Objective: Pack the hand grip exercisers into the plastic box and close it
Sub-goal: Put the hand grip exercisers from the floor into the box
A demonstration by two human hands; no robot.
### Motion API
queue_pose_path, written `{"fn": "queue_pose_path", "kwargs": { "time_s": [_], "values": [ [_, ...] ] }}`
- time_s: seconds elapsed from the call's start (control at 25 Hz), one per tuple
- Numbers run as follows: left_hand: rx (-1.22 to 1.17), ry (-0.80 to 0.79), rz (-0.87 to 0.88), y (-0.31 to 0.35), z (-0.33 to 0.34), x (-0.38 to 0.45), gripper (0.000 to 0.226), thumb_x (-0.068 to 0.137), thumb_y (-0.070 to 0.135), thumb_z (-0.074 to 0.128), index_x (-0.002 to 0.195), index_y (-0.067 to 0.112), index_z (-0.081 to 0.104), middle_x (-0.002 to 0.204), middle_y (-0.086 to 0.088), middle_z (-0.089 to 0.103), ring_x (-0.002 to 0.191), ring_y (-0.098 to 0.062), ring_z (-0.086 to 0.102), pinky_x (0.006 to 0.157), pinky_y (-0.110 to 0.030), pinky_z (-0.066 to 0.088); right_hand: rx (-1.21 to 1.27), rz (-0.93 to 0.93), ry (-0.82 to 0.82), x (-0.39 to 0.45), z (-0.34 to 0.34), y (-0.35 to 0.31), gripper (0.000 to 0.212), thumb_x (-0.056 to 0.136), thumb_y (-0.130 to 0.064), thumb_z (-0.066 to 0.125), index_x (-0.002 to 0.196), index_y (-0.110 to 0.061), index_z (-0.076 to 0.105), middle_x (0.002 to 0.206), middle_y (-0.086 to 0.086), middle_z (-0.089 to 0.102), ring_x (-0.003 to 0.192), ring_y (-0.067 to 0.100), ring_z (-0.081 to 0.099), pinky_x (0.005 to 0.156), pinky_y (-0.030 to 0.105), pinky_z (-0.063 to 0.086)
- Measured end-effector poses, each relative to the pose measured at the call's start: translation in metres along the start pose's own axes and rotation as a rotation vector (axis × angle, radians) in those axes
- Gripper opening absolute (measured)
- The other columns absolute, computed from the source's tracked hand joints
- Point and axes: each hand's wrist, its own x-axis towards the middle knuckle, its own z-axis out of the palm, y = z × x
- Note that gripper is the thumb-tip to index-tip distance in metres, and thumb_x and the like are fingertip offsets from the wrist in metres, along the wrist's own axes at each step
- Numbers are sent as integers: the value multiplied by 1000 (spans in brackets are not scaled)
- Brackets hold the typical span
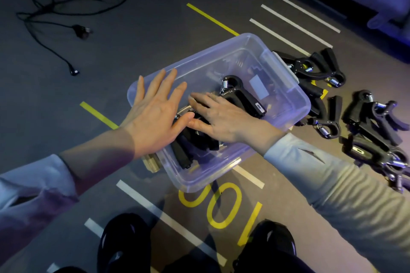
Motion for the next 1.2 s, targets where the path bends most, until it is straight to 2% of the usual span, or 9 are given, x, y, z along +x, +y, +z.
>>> {"fn": "queue_pose_path", "kwargs": {
  "time_s": [0.16,0.32,0.4,0.52,0.64,0.84,1.04,1.12,1.2],
  "values": [
    [-23,-13,-11,2,-1,1,86,78,63,5,145,13,22,156,-11,7,143,-28,0,111,-54,-3,212,54,-231,1,10,-19,64,94,-61,13,149,-33,-2,157,-15,-14,143,19,-22,116,49,-11],
    [-19,-46,-18,3,3,1,88,77,66,3,146,14,20,156,-10,4,143,-27,-3,111,-53,-5,-28,196,-405,8,28,-19,77,87,-72,14,149,-32,-9,153,-18,-25,140,25,-30,111,57,-14],
    [-32,-56,-17,4,5,1,89,77,67,3,146,15,20,156,-10,4,143,-27,-3,111,-52,-5,-30,209,-407,9,26,-19,79,87,-72,20,150,-32,-6,152,-13,-29,141,28,-26,113,59,-6],
    [-38,-61,-23,4,5,2,86,78,67,5,146,15,19,156,-9,3,143,-27,-4,111,-52,-6,113,151,-312,1,18,-21,72,90,-65,30,150,-26,19,156,-3,-22,146,31,-7,116,51,13],
    [-40,-51,-30,4,5,2,86,79,67,6,146,14,20,156,-10,5,143,-28,-2,111,-53,-4,35,222,-355,-8,10,-19,69,93,-61,29,145,-15,33,157,1,-19,146,30,4,114,44,18],
    [-42,-57,-35,7,4,2,82,84,67,9,146,15,20,156,-10,4,143,-27,-4,111,-52,-6,41,282,-440,-5,3,-24,73,97,-55,21,147,-2,19,155,6,-25,146,23,-12,116,40,8],
    [-55,-84,-41,13,0,3,85,77,64,8,147,16,16,156,-8,-1,143,-24,-8,111,-49,-9,137,343,-396,6,10,-16,79,93,-62,23,150,-8,13,151,1,-35,139,30,-31,115,48,-2],
    [-43,-84,-33,14,0,3,86,76,65,6,147,17,14,157,-7,-2,143,-24,-9,111,-48,-9,178,319,-394,3,6,-12,79,92,-62,31,150,-11,15,153,1,-31,142,30,-24,116,47,2],
    [-35,-83,-29,13,1,3,85,78,66,6,147,17,14,156,-7,-2,143,-24,-9,111,-49,-8,141,281,-368,-1,3,-9,76,91,-60,40,148,-12,25,158,7,-12,146,32,3,113,41,18]
  ]
}}
